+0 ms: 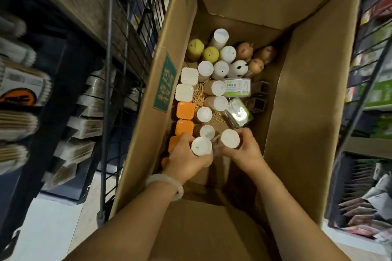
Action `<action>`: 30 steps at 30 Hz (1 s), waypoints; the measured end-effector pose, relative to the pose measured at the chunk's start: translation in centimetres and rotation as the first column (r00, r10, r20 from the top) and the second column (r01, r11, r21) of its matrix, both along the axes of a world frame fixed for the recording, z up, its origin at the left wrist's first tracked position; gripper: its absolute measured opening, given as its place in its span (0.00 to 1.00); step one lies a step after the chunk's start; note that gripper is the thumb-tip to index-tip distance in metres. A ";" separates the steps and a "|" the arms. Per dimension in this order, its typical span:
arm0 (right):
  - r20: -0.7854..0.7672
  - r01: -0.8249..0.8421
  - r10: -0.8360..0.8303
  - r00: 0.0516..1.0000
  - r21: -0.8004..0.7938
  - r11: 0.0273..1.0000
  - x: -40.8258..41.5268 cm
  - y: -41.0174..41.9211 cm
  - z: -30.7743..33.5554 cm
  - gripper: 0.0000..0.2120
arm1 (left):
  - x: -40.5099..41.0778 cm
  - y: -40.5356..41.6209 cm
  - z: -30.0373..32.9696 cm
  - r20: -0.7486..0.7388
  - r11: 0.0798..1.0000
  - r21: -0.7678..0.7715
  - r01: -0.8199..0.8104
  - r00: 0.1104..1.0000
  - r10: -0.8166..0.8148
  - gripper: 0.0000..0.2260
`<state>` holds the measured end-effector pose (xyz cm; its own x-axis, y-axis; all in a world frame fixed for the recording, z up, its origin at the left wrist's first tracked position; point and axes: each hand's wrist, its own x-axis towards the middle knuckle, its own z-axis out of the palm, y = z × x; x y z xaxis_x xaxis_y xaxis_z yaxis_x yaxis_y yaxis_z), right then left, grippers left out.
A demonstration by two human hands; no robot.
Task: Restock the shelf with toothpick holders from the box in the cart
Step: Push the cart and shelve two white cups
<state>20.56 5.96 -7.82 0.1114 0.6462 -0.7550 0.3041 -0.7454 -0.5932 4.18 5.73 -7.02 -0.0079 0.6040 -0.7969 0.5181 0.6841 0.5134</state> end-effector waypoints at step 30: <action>-0.678 0.405 -0.021 0.735 0.413 0.816 1.4 -7.7 25.7 0.43 | 0.2 -6.1 24.5 0.802 0.923 0.183 -0.339 0.594 0.059 0.22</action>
